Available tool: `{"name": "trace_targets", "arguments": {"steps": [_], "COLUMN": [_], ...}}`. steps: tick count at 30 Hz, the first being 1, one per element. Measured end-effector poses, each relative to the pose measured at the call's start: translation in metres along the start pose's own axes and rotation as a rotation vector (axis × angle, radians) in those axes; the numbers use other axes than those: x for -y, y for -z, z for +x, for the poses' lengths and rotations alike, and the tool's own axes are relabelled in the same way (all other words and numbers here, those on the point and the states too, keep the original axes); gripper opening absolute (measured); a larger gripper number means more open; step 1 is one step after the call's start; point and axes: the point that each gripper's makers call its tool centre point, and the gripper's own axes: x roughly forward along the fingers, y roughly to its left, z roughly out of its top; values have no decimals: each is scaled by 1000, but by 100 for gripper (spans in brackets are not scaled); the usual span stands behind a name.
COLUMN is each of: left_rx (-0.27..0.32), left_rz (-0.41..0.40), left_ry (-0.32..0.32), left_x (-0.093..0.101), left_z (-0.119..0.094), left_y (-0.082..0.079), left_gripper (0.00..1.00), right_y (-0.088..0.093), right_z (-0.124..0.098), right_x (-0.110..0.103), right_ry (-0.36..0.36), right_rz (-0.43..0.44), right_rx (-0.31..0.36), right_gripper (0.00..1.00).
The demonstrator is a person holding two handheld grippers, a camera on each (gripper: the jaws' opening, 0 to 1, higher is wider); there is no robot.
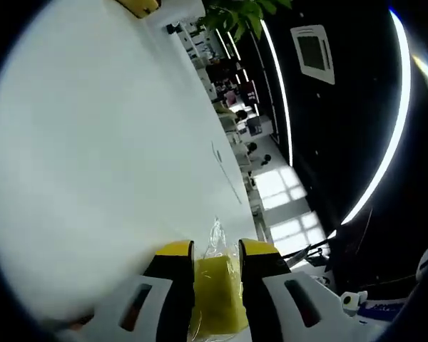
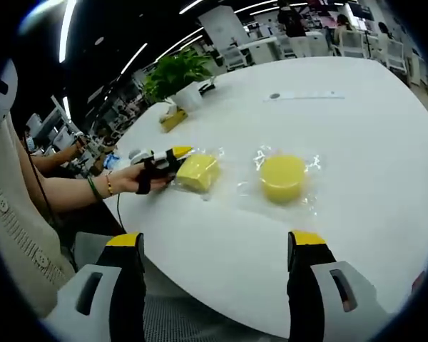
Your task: Compare the silicone blocks by pressing each to a similar depth, holding the contact briefly, and releasing to observe deformation and rebound differences across the visible hardness samples.
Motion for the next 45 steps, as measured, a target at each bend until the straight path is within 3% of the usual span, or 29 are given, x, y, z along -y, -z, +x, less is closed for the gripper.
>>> {"name": "trace_targets", "arguments": {"steps": [6, 12, 14, 23, 28, 39, 45], "left_rx": [-14, -19, -13, -80, -82, -92, -102], "left_rz": [5, -34, -80, 10, -13, -47, -41], "left_ry": [-10, -2, 3, 19, -6, 57, 118], "left_x": [-4, -5, -7, 3, 2, 37, 69], "left_z": [0, -1, -1, 1, 0, -8, -12], "left_y": [1, -1, -1, 18, 19, 23, 28], "left_gripper": [14, 11, 8, 0, 0, 0, 0], "right_y": [1, 3, 5, 8, 9, 7, 6], "right_z": [2, 3, 3, 1, 0, -8, -13], "right_x": [1, 2, 2, 2, 1, -6, -12], "right_ry": [-2, -4, -2, 0, -1, -14, -26], "right_rz": [0, 2, -3, -2, -7, -26, -40], "right_rx": [-5, -11, -16, -17, -17, 13, 38], "right_gripper": [76, 75, 75, 75, 74, 74, 74]}}
